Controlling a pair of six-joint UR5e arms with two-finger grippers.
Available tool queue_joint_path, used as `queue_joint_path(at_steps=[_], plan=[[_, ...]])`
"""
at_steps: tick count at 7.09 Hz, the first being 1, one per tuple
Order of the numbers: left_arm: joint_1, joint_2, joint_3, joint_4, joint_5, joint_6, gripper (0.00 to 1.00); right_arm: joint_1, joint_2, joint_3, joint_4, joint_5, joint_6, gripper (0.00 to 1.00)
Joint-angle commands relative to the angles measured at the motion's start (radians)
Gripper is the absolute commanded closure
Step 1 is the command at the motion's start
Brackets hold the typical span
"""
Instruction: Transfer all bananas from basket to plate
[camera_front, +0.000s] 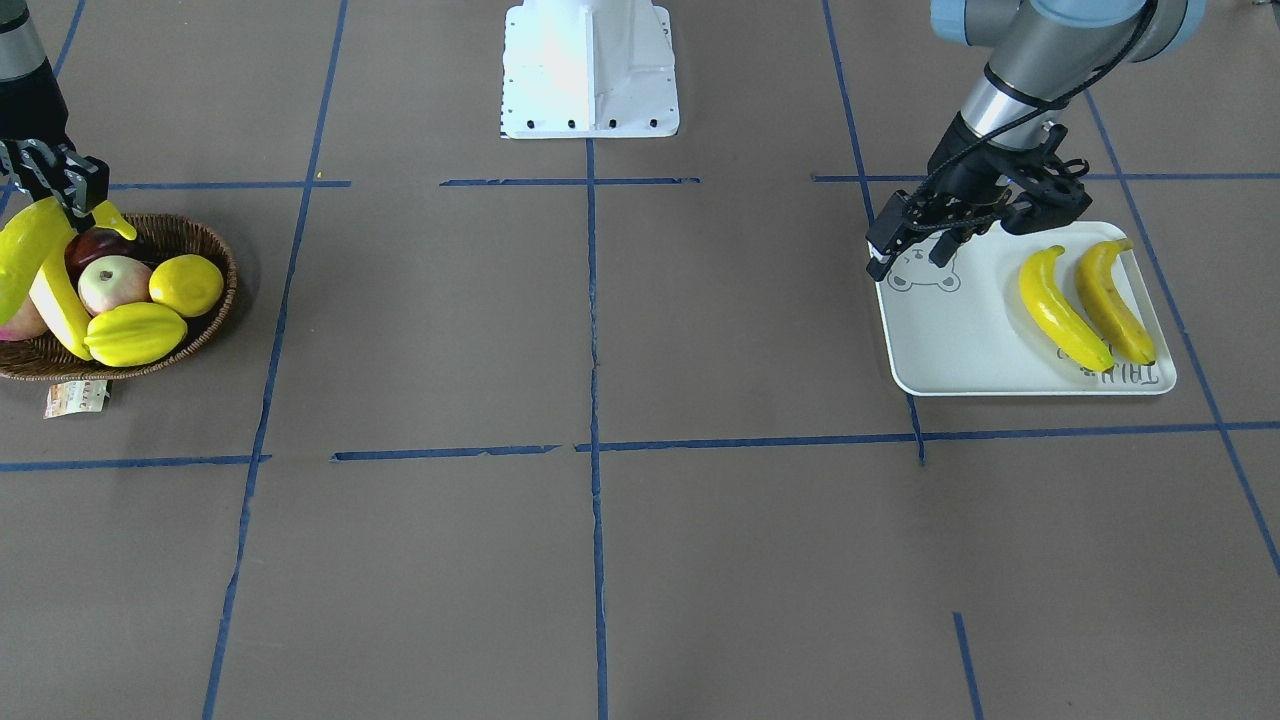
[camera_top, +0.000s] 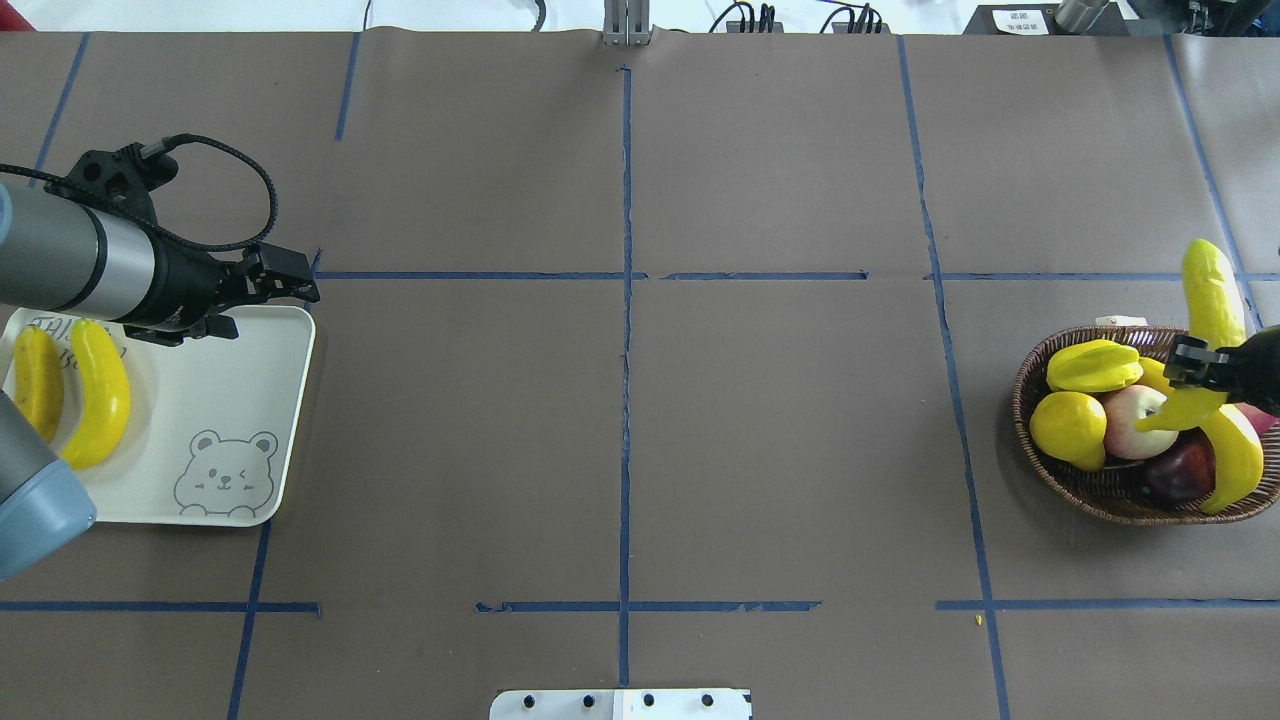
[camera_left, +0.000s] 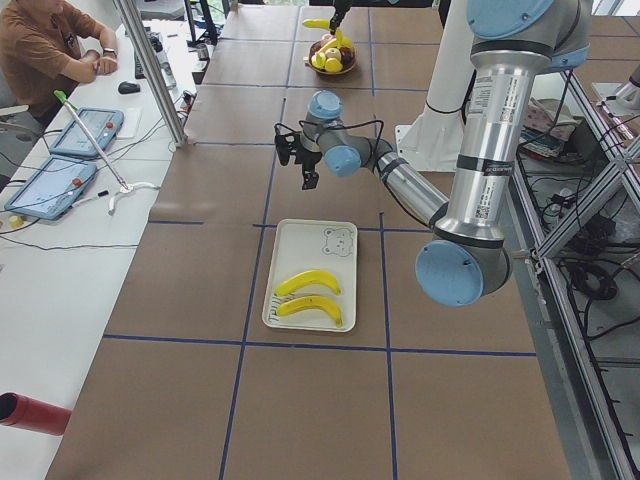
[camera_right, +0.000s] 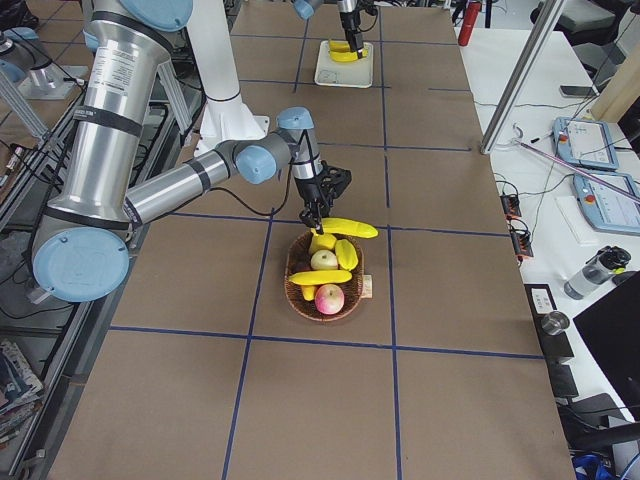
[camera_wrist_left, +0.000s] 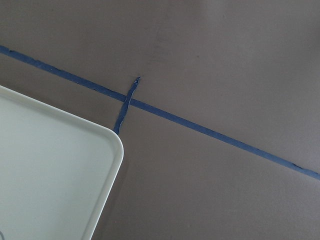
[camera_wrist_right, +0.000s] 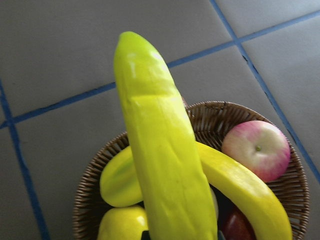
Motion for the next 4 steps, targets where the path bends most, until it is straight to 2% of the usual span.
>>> queue_joint_path(at_steps=[1, 3, 4], plan=[[0.012, -0.091, 0.012, 0.001, -0.053, -0.002, 0.01, -0.032, 0.296, -0.034, -0.048, 0.061, -0.011, 1.00], [0.067, -0.168, 0.018, -0.008, -0.049, -0.005, 0.01, -0.178, 0.618, -0.094, -0.209, 0.071, -0.006, 1.00], [0.069, -0.205, 0.016, -0.013, -0.052, -0.043, 0.01, -0.239, 0.703, -0.115, -0.219, 0.065, 0.004, 1.00]])
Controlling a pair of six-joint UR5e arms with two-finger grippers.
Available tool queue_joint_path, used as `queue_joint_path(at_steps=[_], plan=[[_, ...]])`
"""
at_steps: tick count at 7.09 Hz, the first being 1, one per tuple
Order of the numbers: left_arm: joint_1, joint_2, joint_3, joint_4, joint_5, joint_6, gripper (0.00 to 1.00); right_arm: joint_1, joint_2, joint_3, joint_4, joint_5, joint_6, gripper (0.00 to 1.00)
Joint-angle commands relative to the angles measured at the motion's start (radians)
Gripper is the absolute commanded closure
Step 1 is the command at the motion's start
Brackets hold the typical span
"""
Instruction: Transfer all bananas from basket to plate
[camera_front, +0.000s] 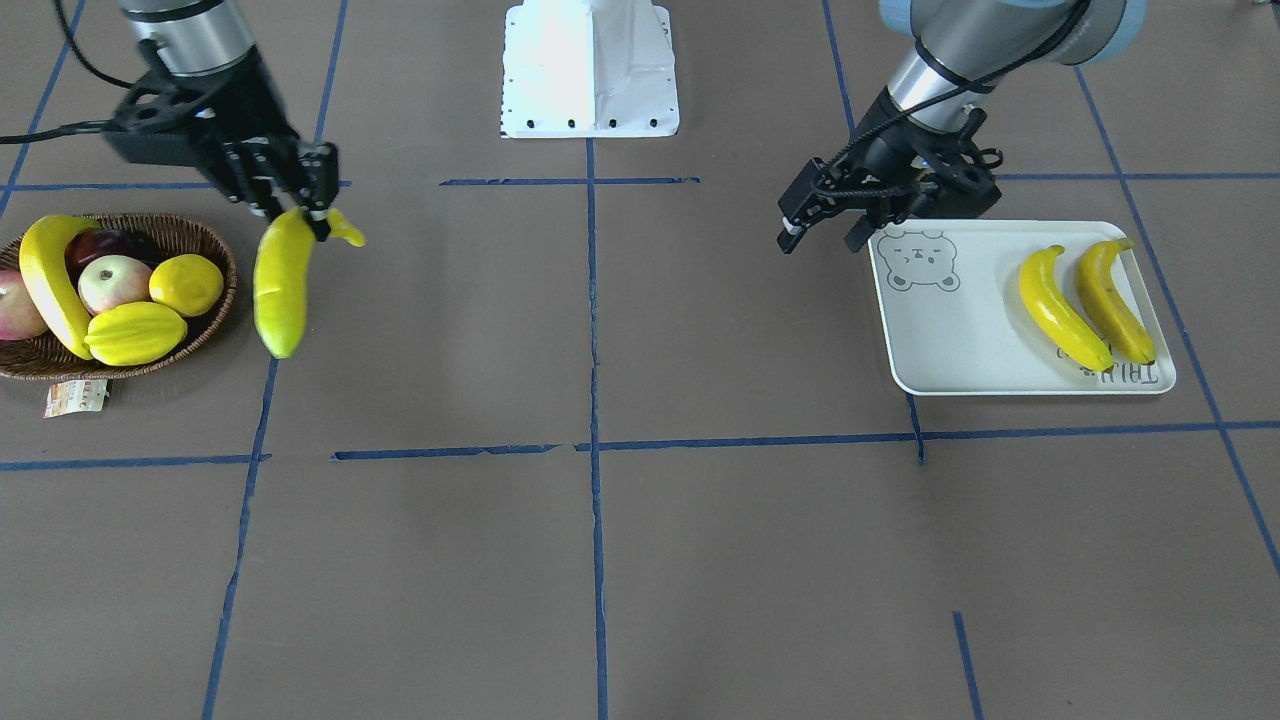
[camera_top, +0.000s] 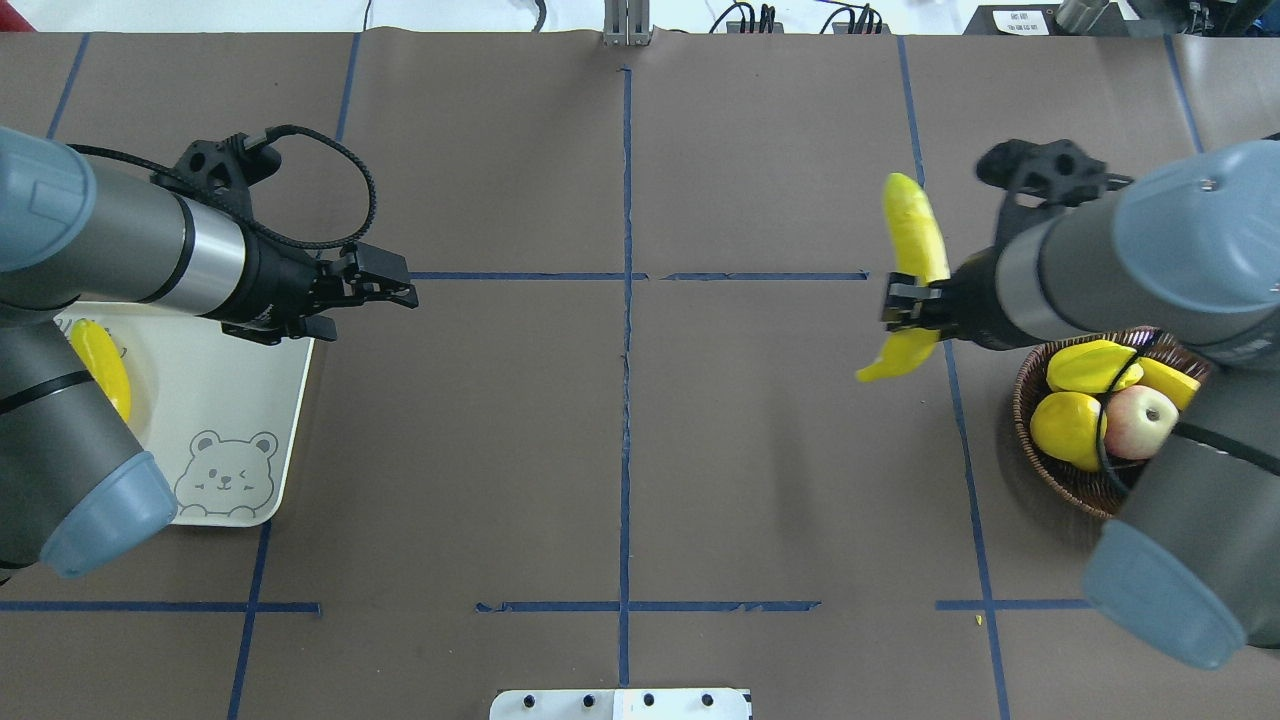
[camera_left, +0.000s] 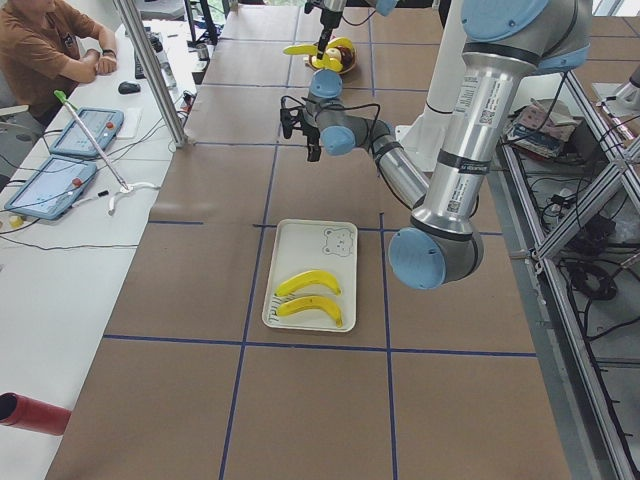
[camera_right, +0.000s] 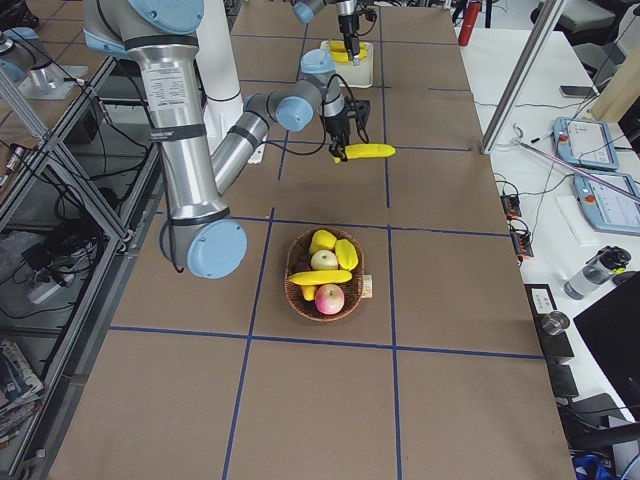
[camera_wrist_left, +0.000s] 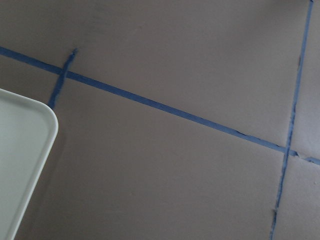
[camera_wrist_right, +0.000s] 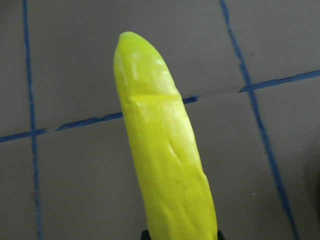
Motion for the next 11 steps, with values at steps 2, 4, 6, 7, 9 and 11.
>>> queue_joint_path(at_steps=[2, 4, 6, 7, 9, 11], plan=[[0.045, -0.144, 0.000, -0.032, -0.001, -0.103, 0.00, -0.191, 0.210, -0.032, -0.036, -0.018, 0.009, 1.00], [0.080, -0.149, 0.000, -0.153, 0.002, -0.178, 0.00, -0.245, 0.247, -0.033, -0.034, -0.047, 0.006, 0.99], [0.139, -0.176, 0.012, -0.191, 0.022, -0.241, 0.01, -0.276, 0.269, -0.036, -0.033, -0.070, 0.004, 0.99], [0.154, -0.207, 0.013, -0.192, 0.030, -0.282, 0.01, -0.285, 0.281, -0.036, -0.033, -0.075, 0.005, 0.99], [0.171, -0.223, 0.016, -0.192, 0.030, -0.289, 0.01, -0.296, 0.301, -0.035, -0.033, -0.086, 0.003, 0.99], [0.173, -0.223, 0.017, -0.190, 0.030, -0.290, 0.01, -0.298, 0.305, -0.030, -0.031, -0.084, 0.006, 0.99]])
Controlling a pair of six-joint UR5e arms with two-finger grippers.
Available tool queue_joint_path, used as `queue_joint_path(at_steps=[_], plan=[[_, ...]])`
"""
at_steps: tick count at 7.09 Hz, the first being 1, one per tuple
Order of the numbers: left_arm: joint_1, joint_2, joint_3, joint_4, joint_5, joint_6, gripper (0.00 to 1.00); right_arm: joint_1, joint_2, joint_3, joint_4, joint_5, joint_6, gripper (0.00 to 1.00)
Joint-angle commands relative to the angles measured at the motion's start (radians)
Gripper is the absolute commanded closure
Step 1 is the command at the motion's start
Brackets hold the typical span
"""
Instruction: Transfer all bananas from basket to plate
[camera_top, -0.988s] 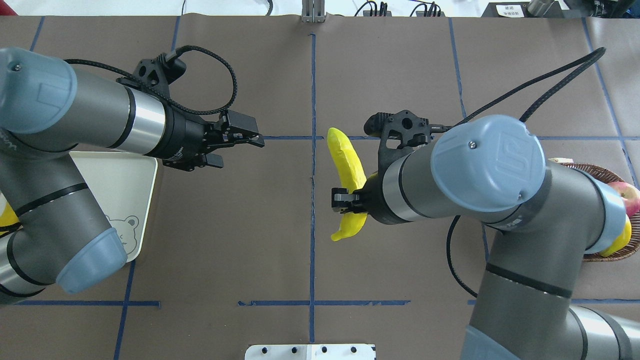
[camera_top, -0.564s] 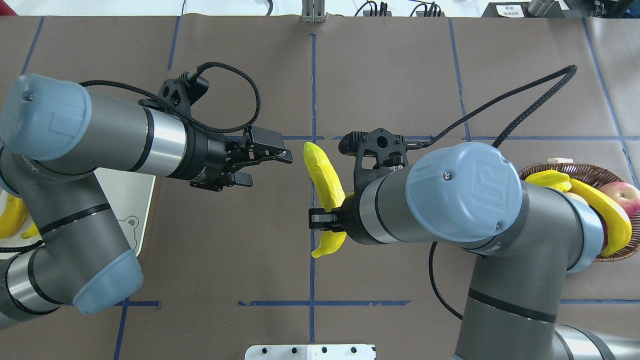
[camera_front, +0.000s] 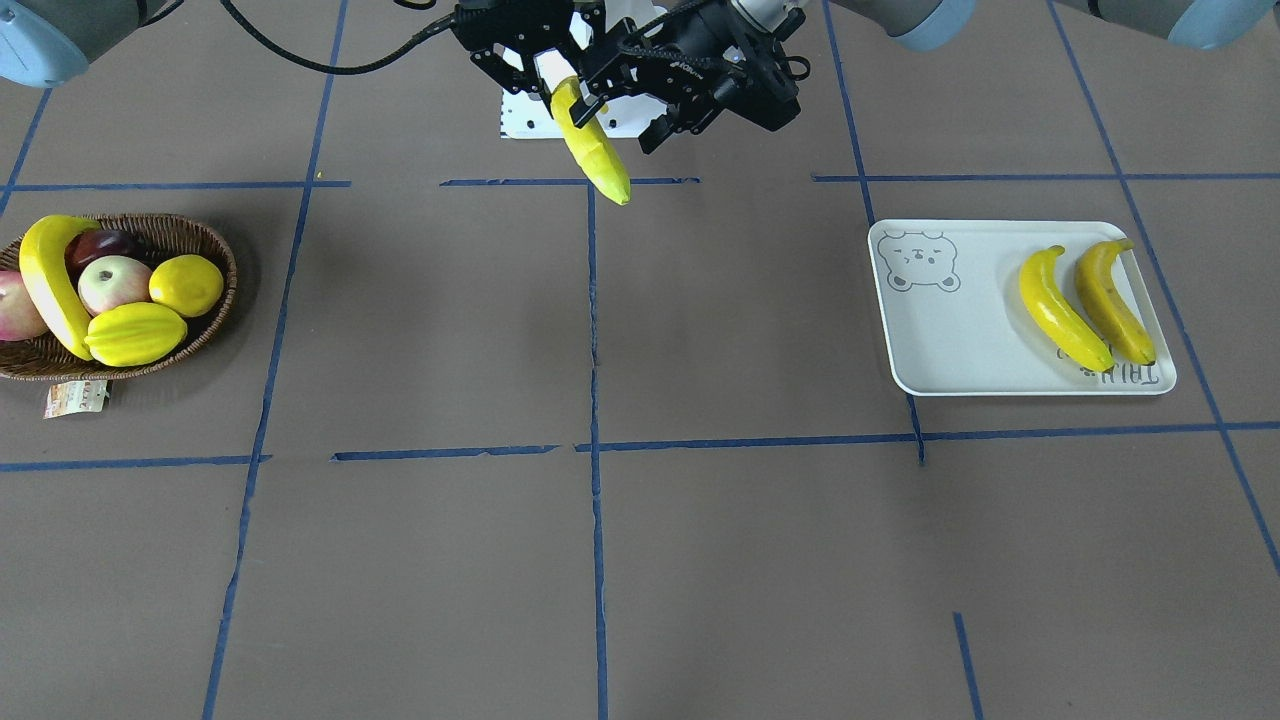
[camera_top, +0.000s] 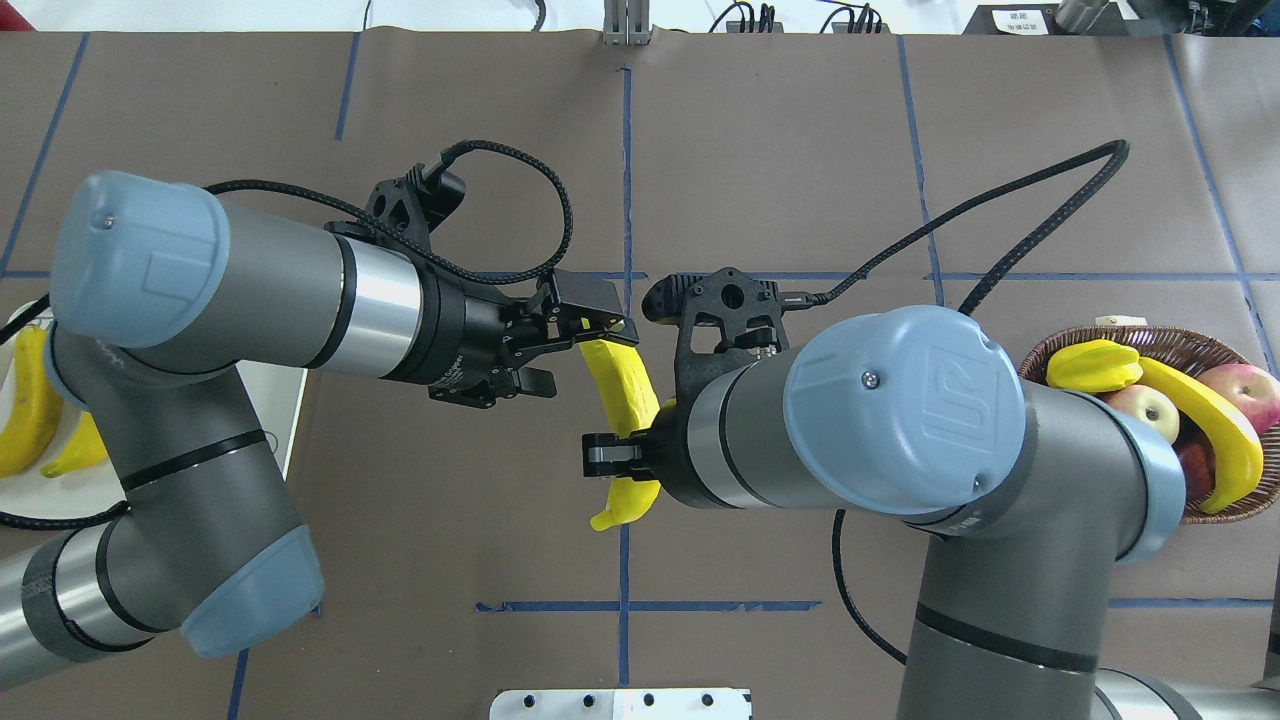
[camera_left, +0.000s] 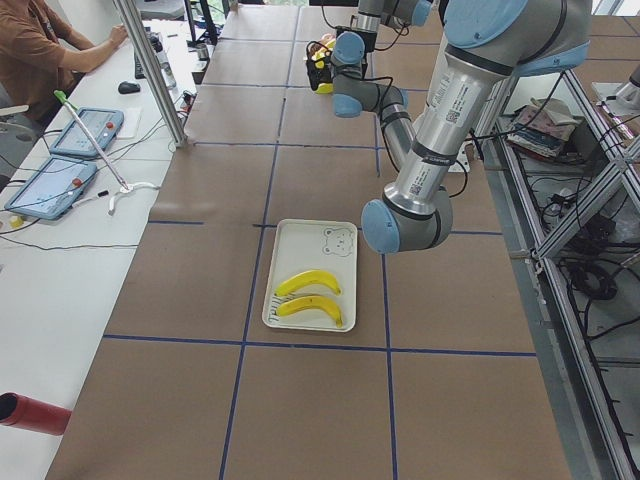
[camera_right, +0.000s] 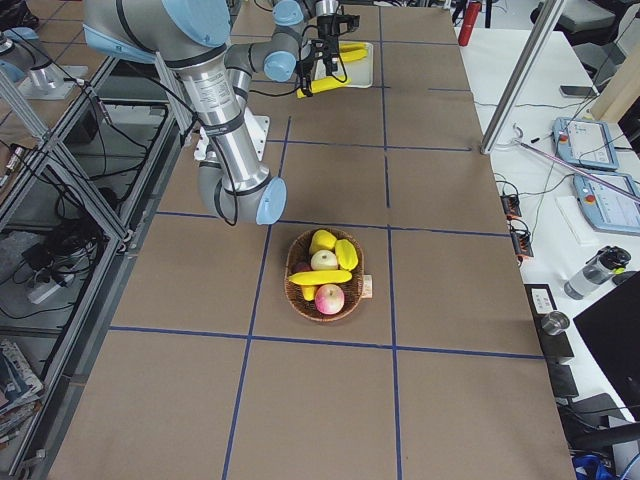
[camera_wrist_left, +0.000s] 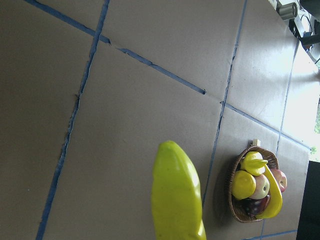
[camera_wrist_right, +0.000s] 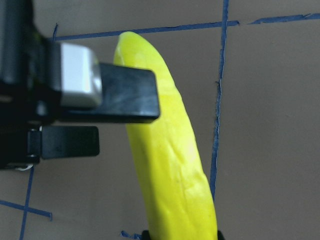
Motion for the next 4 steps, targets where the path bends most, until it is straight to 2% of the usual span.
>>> queue_joint_path(at_steps=[1, 4], plan=[[0.004, -0.001, 0.004, 0.001, 0.000, -0.003, 0.01, -0.003, 0.006, 0.000, 0.036, -0.003, 0.005, 0.99], [0.011, -0.005, 0.008, 0.001, 0.000, -0.003, 0.03, -0.012, 0.006, 0.000, 0.056, -0.011, 0.005, 0.99]])
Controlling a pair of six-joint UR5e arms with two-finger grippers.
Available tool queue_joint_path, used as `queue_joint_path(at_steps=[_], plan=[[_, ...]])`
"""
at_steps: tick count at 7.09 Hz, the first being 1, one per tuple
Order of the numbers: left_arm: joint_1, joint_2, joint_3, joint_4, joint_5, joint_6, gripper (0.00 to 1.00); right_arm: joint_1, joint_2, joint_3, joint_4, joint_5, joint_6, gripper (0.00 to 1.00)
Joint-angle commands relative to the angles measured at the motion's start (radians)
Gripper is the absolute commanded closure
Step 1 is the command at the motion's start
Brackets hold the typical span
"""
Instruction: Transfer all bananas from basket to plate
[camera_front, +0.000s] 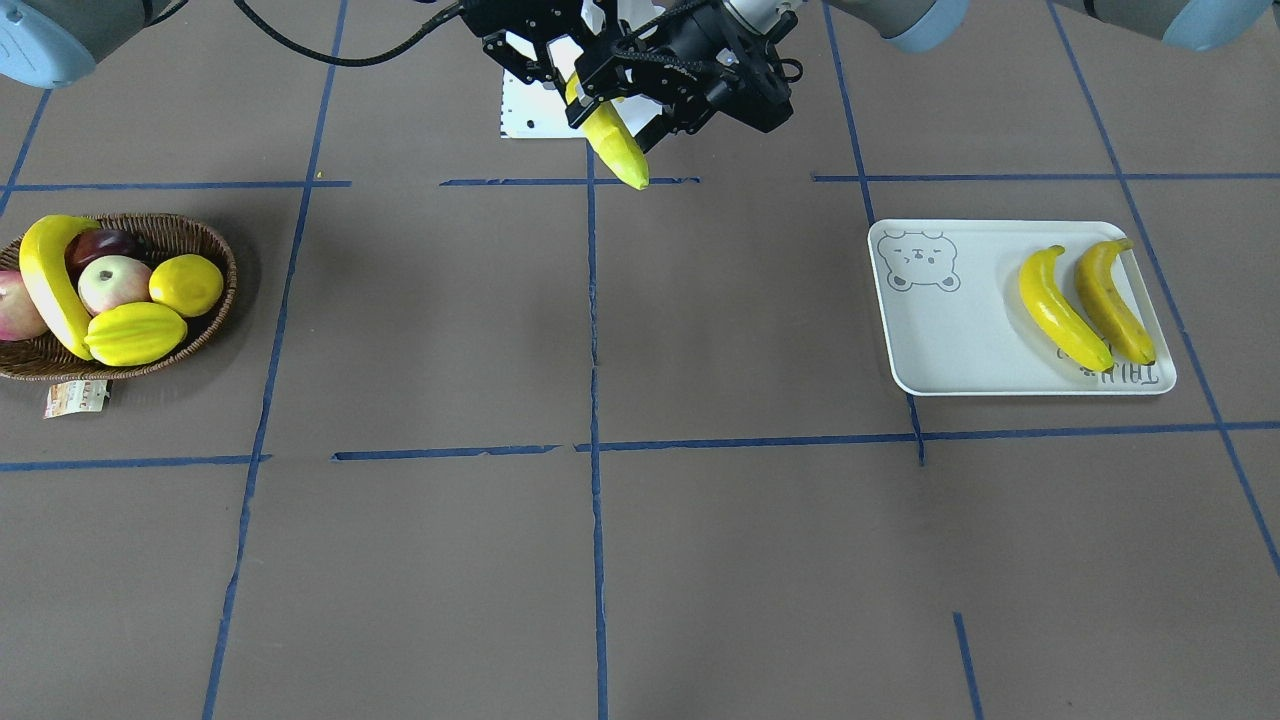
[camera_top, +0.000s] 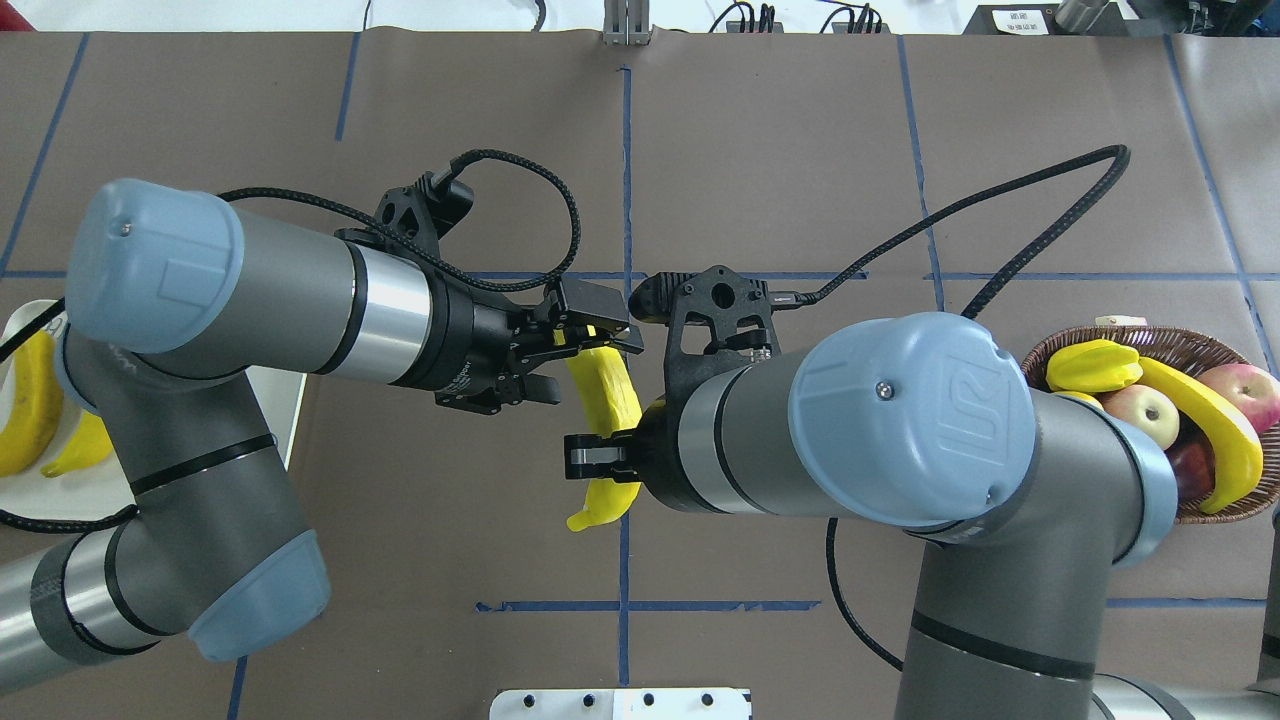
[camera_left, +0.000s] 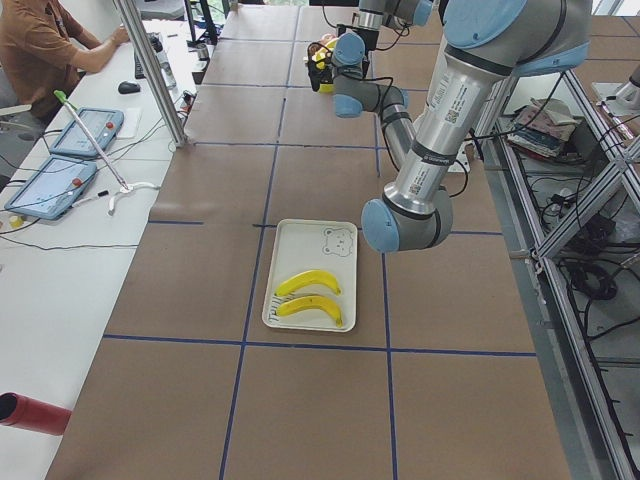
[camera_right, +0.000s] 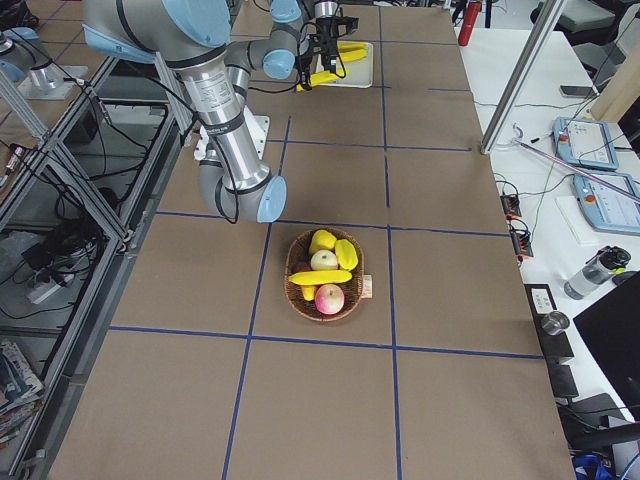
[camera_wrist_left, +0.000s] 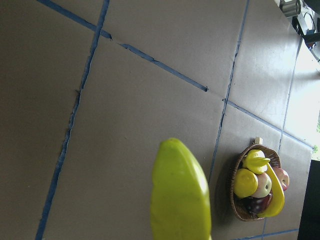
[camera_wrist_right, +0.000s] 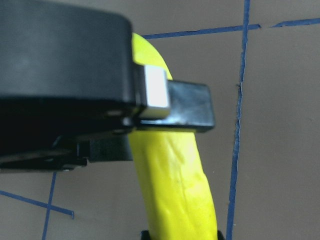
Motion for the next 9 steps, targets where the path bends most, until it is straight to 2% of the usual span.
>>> queue_joint_path(at_steps=[1, 2, 3, 4, 5, 9], plan=[[0.002, -0.001, -0.001, 0.000, 0.000, -0.004, 0.32, -0.003, -0.001, 0.000, 0.003, -0.001, 0.000, 0.99], [0.002, 0.002, -0.004, -0.001, -0.002, 0.008, 0.83, -0.003, -0.004, 0.001, 0.003, -0.001, 0.000, 0.97], [0.002, 0.008, -0.008, -0.001, -0.009, 0.019, 1.00, -0.003, -0.006, 0.003, 0.005, -0.001, 0.000, 0.96], [0.000, 0.008, -0.007, -0.001, -0.011, 0.019, 1.00, -0.003, -0.005, 0.004, 0.006, 0.001, 0.002, 0.75], [0.000, 0.008, -0.007, -0.001, -0.011, 0.017, 1.00, -0.004, 0.000, 0.006, 0.012, -0.012, 0.035, 0.01], [-0.019, 0.016, 0.001, 0.023, -0.003, 0.017, 1.00, 0.000, -0.017, 0.058, 0.026, -0.024, 0.068, 0.00]])
